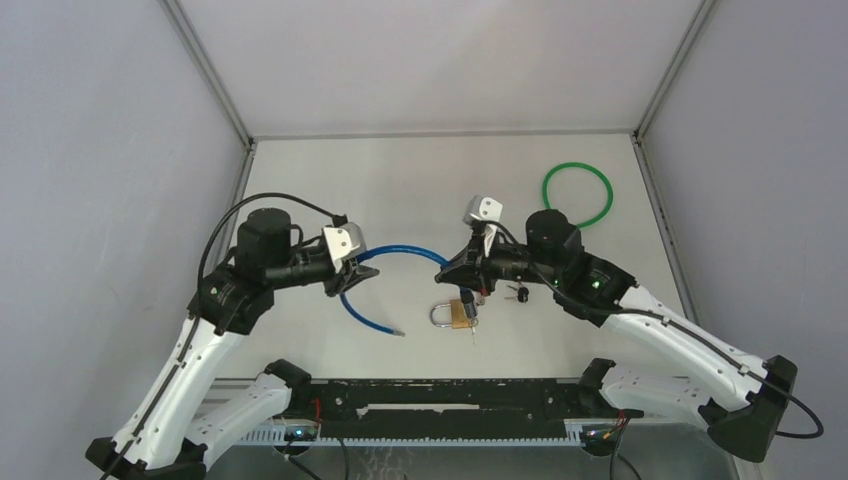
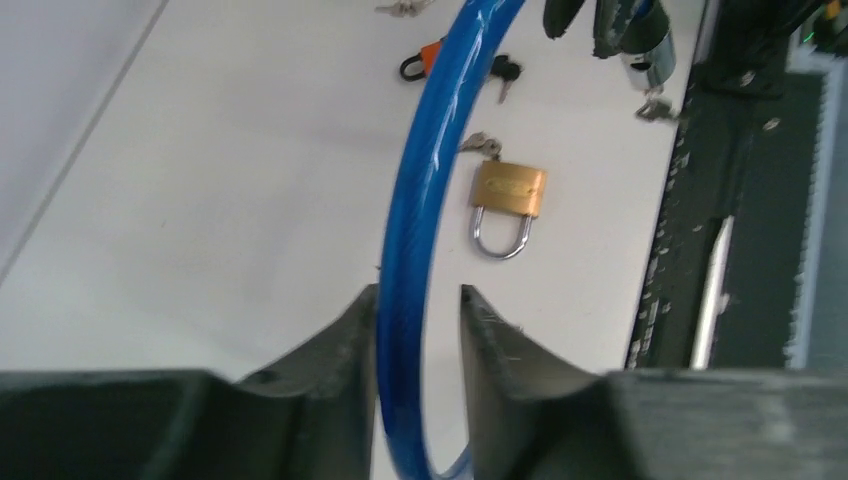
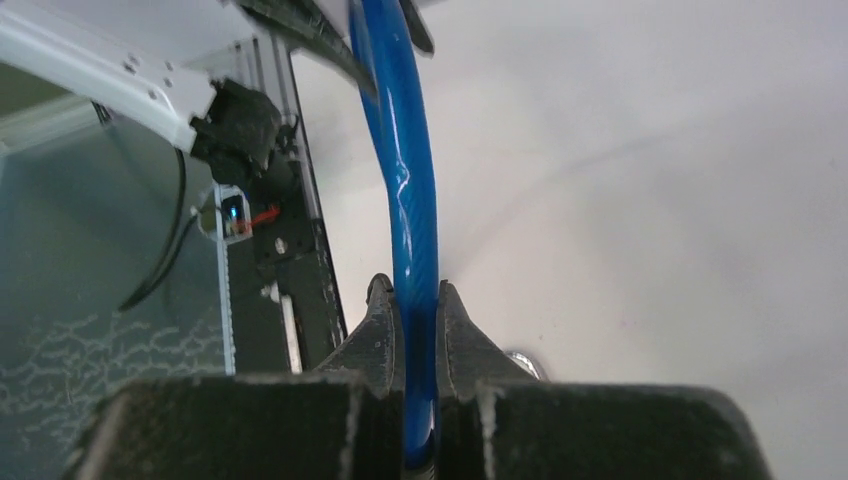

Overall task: Lock with the key
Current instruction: Lock the lock.

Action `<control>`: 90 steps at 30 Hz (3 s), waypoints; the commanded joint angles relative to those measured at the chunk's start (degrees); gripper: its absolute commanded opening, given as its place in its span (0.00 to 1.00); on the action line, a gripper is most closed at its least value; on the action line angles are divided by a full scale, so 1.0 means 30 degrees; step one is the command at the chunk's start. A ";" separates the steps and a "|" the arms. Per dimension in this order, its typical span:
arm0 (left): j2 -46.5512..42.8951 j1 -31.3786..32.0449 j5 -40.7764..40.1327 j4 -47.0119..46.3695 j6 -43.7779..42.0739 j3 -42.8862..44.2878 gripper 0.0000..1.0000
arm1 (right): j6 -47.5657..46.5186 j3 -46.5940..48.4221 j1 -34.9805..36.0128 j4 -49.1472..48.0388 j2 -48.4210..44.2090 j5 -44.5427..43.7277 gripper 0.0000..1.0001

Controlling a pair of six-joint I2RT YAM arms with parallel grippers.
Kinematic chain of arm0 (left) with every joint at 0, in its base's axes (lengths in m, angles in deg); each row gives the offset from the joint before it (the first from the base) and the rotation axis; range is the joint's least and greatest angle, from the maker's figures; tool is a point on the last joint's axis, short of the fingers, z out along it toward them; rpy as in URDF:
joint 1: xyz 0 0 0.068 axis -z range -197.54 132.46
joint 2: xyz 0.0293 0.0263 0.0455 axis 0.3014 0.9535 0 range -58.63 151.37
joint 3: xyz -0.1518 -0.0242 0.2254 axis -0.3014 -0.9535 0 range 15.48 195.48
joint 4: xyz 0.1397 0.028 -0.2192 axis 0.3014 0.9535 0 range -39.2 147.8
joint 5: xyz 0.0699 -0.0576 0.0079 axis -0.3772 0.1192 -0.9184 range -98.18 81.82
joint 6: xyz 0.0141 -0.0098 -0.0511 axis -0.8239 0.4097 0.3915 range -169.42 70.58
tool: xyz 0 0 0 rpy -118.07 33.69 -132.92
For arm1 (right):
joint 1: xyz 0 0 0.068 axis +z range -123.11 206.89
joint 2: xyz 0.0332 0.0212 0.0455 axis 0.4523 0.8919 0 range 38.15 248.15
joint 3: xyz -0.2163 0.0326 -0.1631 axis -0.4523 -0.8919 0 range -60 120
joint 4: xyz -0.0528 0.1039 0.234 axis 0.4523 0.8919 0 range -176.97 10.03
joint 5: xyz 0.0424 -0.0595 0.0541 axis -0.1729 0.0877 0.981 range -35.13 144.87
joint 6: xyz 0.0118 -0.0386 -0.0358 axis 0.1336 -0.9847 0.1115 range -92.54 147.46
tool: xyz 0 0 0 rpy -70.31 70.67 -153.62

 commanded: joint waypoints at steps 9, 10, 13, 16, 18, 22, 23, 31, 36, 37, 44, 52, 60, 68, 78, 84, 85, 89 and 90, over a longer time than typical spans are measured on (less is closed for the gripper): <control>-0.1262 -0.3680 0.6020 -0.2267 0.1383 -0.1770 0.60 | 0.5352 -0.1029 -0.3789 -0.8576 -0.4040 0.4450 0.00; -0.1394 -0.3690 0.6207 -0.1800 0.0529 -0.1902 0.62 | 0.5490 -0.1086 -0.4036 -0.8844 -0.4228 0.4675 0.00; -0.1651 -0.3775 0.5506 -0.1914 0.0127 -0.2581 0.65 | 0.5911 -0.1094 -0.4703 -0.9499 -0.4668 0.5569 0.00; -0.1637 -0.4370 0.5635 -0.2269 0.0108 -0.2979 0.62 | 0.6321 -0.1106 -0.5434 -0.9933 -0.5069 0.6208 0.00; -0.1663 -0.4623 0.5739 -0.2333 -0.0007 -0.3189 0.60 | 0.6753 -0.1106 -0.6025 -1.0481 -0.5216 0.6791 0.00; -0.1924 -0.4658 0.6620 -0.2195 -0.0519 -0.3857 0.57 | 0.7487 -0.1119 -0.6383 -1.1365 -0.5330 0.7286 0.00; -0.2001 -0.4636 0.7205 -0.2253 -0.0504 -0.4093 0.58 | 0.7570 -0.1093 -0.6404 -1.1478 -0.5345 0.7304 0.00; -0.2392 -0.4488 0.9481 -0.3007 -0.0068 -0.5928 0.48 | 0.8006 -0.1103 -0.6425 -1.2037 -0.5748 0.7114 0.00; -0.2684 -0.4018 0.9573 -0.5176 0.2263 -0.6421 0.01 | 0.8207 -0.1104 -0.6412 -1.2037 -0.5782 0.7029 0.00; -0.2832 -0.3872 0.9705 -0.6298 0.3671 -0.6341 0.00 | 0.8128 -0.1106 -0.6415 -1.2005 -0.5798 0.6994 0.00; -0.3902 0.1411 0.3155 -2.0347 1.5622 -0.3876 0.00 | 1.0370 -0.2851 -0.6177 -1.7531 -0.5112 0.5313 0.00; -0.0979 0.6796 0.0717 -2.4013 1.4394 -0.0263 0.00 | 0.9649 -0.3538 -0.2112 -2.1131 -0.4426 -0.2026 0.00; 0.0147 0.7763 0.0170 -2.5004 1.4019 -0.0712 0.00 | 0.8803 -0.3751 -0.1288 -2.1837 -0.4969 -0.3090 0.00; 0.0409 0.7766 0.0029 -2.4005 1.3716 -0.0615 0.00 | 0.8802 -0.3743 -0.1265 -2.1465 -0.5033 -0.2452 0.00; 0.0770 0.8239 -0.0043 -2.3812 1.4288 -0.0943 0.00 | 0.8598 -0.3743 -0.1309 -2.1625 -0.5055 -0.2158 0.00; 0.1262 0.8263 -0.0215 -2.3945 1.3927 -0.0800 0.00 | 0.8841 -0.3743 -0.1225 -2.1693 -0.4923 -0.2029 0.00; 0.1305 0.8262 -0.0300 -2.3908 1.3790 -0.0822 0.00 | 0.8863 -0.3743 -0.1211 -2.1704 -0.4935 -0.2034 0.00; 0.1494 0.8313 -0.0505 -2.3795 1.3467 -0.0900 0.00 | 0.8871 -0.3744 -0.1185 -2.1838 -0.4926 -0.1905 0.00; 0.1514 0.8320 -0.0629 -2.3823 1.3381 -0.0841 0.00 | 0.8874 -0.3743 -0.1187 -2.1810 -0.4932 -0.1869 0.00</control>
